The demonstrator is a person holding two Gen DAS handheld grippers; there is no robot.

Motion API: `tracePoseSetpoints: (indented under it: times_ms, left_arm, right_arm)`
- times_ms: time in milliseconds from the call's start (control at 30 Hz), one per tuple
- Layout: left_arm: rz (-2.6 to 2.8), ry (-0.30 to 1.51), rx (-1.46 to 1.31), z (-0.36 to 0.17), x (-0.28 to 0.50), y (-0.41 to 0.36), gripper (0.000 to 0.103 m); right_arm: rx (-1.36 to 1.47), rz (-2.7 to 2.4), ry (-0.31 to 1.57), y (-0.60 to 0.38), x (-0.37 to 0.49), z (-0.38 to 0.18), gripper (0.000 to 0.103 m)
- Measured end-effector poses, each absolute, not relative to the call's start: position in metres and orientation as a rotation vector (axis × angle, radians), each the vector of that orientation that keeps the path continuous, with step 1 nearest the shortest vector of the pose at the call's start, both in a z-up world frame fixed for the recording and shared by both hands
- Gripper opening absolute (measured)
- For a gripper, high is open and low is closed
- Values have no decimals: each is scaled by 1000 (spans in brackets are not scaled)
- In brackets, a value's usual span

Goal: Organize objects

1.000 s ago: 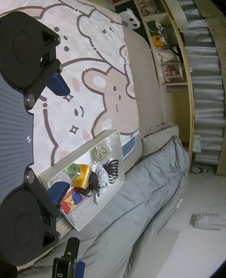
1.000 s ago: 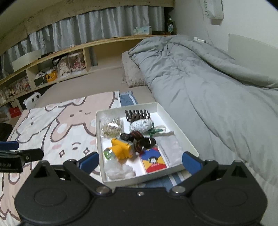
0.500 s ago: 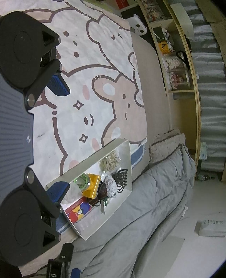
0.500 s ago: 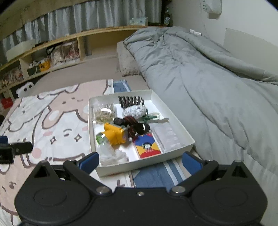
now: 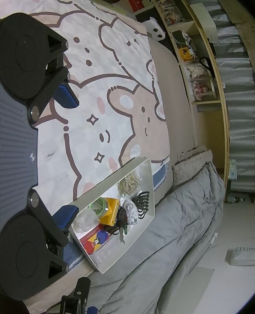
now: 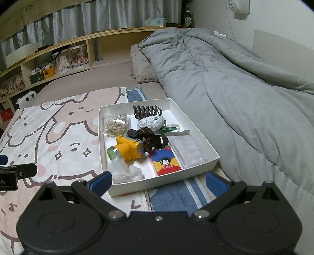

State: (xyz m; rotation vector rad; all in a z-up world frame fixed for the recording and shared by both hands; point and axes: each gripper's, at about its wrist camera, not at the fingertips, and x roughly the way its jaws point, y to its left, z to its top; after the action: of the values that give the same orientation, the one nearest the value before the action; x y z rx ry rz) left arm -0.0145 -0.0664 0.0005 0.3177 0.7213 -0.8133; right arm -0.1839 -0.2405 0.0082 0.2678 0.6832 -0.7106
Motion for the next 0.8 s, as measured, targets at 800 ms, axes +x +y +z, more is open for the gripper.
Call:
tracePoseSetpoints:
  times_ms: [800]
  left_arm:
    - [-811, 731, 303, 2, -15, -66, 103]
  right_arm:
    - [256, -704, 688, -236, -182, 10, 103]
